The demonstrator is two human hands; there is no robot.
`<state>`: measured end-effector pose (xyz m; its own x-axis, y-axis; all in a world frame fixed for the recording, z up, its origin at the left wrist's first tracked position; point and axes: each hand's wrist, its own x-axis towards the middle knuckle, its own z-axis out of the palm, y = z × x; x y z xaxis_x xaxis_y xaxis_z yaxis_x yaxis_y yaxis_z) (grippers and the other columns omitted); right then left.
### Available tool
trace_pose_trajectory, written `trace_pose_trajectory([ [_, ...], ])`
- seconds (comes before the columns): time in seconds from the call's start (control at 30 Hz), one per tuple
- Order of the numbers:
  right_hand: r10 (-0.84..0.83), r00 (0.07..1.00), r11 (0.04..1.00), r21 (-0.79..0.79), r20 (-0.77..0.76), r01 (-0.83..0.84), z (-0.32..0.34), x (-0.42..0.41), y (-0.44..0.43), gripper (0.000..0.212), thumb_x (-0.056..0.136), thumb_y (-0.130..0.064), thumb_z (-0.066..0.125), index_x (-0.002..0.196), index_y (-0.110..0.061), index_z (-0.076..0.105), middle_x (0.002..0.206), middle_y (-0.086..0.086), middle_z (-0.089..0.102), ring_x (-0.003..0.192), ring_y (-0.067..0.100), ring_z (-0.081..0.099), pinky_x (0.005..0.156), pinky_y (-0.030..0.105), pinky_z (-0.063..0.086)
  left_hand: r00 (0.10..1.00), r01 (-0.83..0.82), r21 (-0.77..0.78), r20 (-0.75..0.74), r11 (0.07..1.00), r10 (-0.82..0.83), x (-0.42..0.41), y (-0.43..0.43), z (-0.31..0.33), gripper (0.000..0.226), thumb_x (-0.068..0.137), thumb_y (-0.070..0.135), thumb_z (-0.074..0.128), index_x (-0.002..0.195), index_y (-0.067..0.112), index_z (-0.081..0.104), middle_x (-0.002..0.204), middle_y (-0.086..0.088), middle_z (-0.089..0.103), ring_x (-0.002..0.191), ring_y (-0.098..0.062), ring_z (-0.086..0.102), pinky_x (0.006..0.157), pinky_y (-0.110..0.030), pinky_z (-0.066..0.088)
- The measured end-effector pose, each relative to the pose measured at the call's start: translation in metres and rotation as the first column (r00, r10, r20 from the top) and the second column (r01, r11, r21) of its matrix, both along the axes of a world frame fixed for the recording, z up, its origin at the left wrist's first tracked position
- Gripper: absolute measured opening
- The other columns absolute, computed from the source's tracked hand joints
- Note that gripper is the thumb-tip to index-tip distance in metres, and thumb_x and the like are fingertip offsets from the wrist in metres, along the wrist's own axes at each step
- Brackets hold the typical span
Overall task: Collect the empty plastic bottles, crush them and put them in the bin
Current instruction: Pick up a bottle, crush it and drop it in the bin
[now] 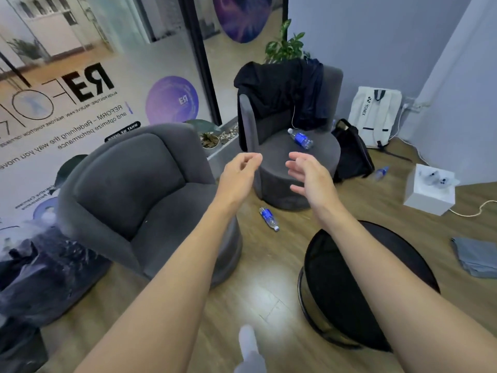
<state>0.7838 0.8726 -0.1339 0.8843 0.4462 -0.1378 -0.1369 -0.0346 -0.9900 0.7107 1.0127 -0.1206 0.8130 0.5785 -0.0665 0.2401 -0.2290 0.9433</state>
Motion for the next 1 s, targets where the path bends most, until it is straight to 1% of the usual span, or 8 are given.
trace_pose_trajectory([
  [0.2, -0.067, 0.993, 0.995, -0.082, -0.095, 0.059, -0.061, 0.090, 0.072, 0.031, 0.099, -0.032, 0.040, 0.122, -0.029, 0.059, 0.124, -0.005, 0.063, 0.118, 0.011, 0.058, 0.097, 0.036, 0.049, 0.995, 0.054, -0.051, -0.086, 0.997, -0.058, 0.109, 0.083, -0.071, 0.016, 0.094, 0.043, 0.054, 0.103, 0.035, 0.063, 0.110, 0.006, 0.068, 0.104, -0.013, 0.061, 0.090, -0.032, 0.048],
  [0.33, -0.145, 0.970, 0.985, -0.118, -0.197, 0.124, -0.095, 0.141, 0.113, 0.042, 0.083, -0.040, 0.042, 0.121, -0.033, 0.058, 0.124, -0.006, 0.063, 0.116, 0.008, 0.059, 0.095, 0.034, 0.051, 0.984, 0.098, -0.083, -0.144, 0.992, -0.109, 0.175, 0.128, -0.115, 0.016, 0.094, 0.033, 0.058, 0.102, 0.023, 0.067, 0.100, 0.004, 0.067, 0.091, -0.015, 0.059, 0.090, -0.031, 0.045],
  [0.47, -0.234, 0.932, 0.968, -0.162, -0.279, 0.194, -0.137, 0.196, 0.140, 0.033, 0.094, -0.031, 0.042, 0.122, -0.032, 0.058, 0.125, -0.004, 0.064, 0.114, 0.009, 0.059, 0.095, 0.036, 0.051, 0.952, 0.130, -0.100, -0.266, 0.986, -0.152, 0.233, 0.156, -0.166, 0.017, 0.092, 0.036, 0.058, 0.102, 0.026, 0.069, 0.099, 0.003, 0.068, 0.090, -0.015, 0.061, 0.090, -0.029, 0.046],
  [0.6, -0.253, 0.899, 0.959, -0.218, -0.358, 0.183, -0.198, 0.245, 0.163, 0.032, 0.098, -0.029, 0.041, 0.125, -0.030, 0.058, 0.124, -0.006, 0.063, 0.115, 0.009, 0.058, 0.097, 0.037, 0.050, 0.954, 0.041, -0.103, -0.292, 0.994, -0.070, 0.288, 0.180, -0.224, 0.010, 0.091, 0.027, 0.058, 0.088, 0.030, 0.068, 0.095, 0.000, 0.069, 0.086, -0.012, 0.060, 0.082, -0.023, 0.045],
  [0.77, -0.312, 0.806, 0.947, -0.232, -0.503, 0.221, -0.300, 0.294, 0.192, 0.033, 0.100, -0.027, 0.039, 0.127, -0.024, 0.057, 0.127, 0.000, 0.062, 0.117, 0.012, 0.059, 0.077, 0.028, 0.049, 0.936, 0.013, -0.136, -0.348, 0.991, -0.060, 0.341, 0.209, -0.330, 0.020, 0.089, 0.021, 0.057, 0.079, 0.036, 0.065, 0.083, 0.010, 0.067, 0.077, -0.004, 0.059, 0.083, -0.026, 0.048],
  [0.87, -0.356, 0.737, 0.931, -0.288, -0.575, 0.225, -0.380, 0.312, 0.206, 0.028, 0.100, -0.028, 0.040, 0.122, -0.028, 0.057, 0.126, -0.001, 0.062, 0.104, 0.006, 0.061, 0.093, 0.038, 0.053, 0.912, -0.011, -0.190, -0.404, 0.982, -0.067, 0.365, 0.226, -0.412, 0.012, 0.083, 0.024, 0.054, 0.080, 0.032, 0.064, 0.084, 0.007, 0.066, 0.083, -0.011, 0.059, 0.091, -0.036, 0.049],
  [0.93, -0.389, 0.681, 0.917, -0.330, -0.621, 0.223, -0.436, 0.319, 0.214, 0.024, 0.099, -0.030, 0.042, 0.117, -0.030, 0.058, 0.118, -0.004, 0.064, 0.097, 0.005, 0.061, 0.098, 0.042, 0.049, 0.884, -0.019, -0.202, -0.461, 0.979, -0.078, 0.380, 0.233, -0.468, 0.015, 0.074, 0.033, 0.050, 0.079, 0.028, 0.063, 0.086, -0.001, 0.066, 0.084, -0.017, 0.059, 0.084, -0.034, 0.049],
  [1.0, -0.402, 0.663, 0.910, -0.356, -0.631, 0.212, -0.492, 0.327, 0.222, 0.025, 0.099, -0.030, 0.042, 0.117, -0.030, 0.059, 0.111, -0.007, 0.065, 0.096, 0.005, 0.061, 0.095, 0.038, 0.050, 0.864, -0.016, -0.200, -0.496, 0.980, -0.087, 0.397, 0.240, -0.523, 0.016, 0.071, 0.034, 0.048, 0.075, 0.028, 0.063, 0.078, 0.003, 0.065, 0.071, -0.013, 0.057, 0.066, -0.026, 0.044],
])
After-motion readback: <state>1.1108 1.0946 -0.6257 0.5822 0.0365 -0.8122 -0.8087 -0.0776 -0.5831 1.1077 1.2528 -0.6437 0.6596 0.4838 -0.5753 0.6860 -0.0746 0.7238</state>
